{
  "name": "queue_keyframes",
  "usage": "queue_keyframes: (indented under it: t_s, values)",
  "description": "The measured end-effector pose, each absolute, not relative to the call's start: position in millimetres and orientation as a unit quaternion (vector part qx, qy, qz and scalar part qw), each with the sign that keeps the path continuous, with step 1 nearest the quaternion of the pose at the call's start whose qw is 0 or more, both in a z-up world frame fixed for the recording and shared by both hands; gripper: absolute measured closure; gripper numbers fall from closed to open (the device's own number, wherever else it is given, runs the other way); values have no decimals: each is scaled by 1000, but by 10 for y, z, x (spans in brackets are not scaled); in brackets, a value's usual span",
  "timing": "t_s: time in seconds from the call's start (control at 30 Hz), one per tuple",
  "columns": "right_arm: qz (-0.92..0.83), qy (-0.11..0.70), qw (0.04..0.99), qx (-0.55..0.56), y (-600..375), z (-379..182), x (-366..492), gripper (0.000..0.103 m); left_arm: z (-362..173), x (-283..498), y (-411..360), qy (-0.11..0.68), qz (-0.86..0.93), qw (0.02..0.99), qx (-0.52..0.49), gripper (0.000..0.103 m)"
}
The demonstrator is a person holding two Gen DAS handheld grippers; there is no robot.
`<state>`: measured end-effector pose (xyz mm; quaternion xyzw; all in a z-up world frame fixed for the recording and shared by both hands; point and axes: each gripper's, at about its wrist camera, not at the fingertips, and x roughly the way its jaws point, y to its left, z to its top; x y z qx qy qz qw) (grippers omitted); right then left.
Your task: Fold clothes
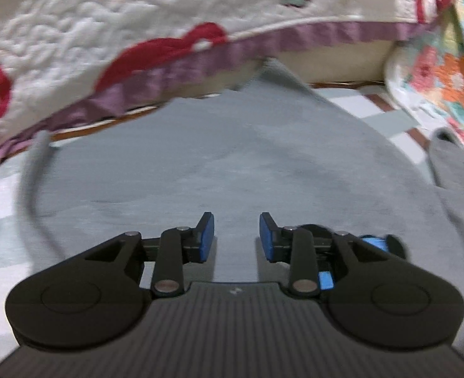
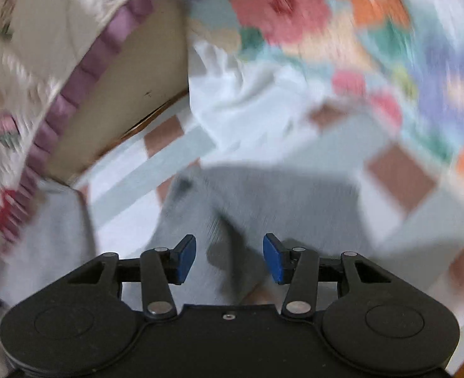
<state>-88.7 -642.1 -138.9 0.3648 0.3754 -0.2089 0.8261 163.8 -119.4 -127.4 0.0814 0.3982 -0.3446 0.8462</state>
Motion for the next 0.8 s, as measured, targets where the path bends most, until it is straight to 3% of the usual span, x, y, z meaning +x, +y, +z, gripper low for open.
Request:
queue_keyframes:
  t_s: [0.23, 0.3, 0.33, 0.37, 0.4, 0.43, 0.63, 0.8]
  values:
    - [-249, 375, 847, 282, -5977, -1634, -809, 43, -1202, 1264, -1800, 376, -445, 806, 104, 70]
    - [-258, 356, 856, 273, -5958, -1700, -703, 28, -1213, 1151, -2019, 365, -480, 789, 119, 68]
    - [-264, 350, 861, 259, -5969, -1714, -660, 27, -1225, 1094, -2133, 357, -495, 781, 129, 68]
    - [-263, 350, 869, 232, -5965, -1723, -578, 34, -1238, 1035, -2247, 347, -506, 777, 141, 68]
    - [-261, 350, 876, 203, -5959, -1732, -490, 79, -1251, 976, -2361, 337, -517, 772, 152, 68]
    - [-272, 342, 880, 184, -5967, -1632, -534, 85, -1259, 923, -2459, 328, -526, 768, 161, 68]
    - [-357, 293, 883, 85, -6075, -953, -972, 87, -1361, 691, -2725, 334, -569, 733, 165, 66]
    - [-402, 381, 832, 28, -6291, -963, -1454, 87, -1477, 508, -2887, 352, -605, 695, 162, 65]
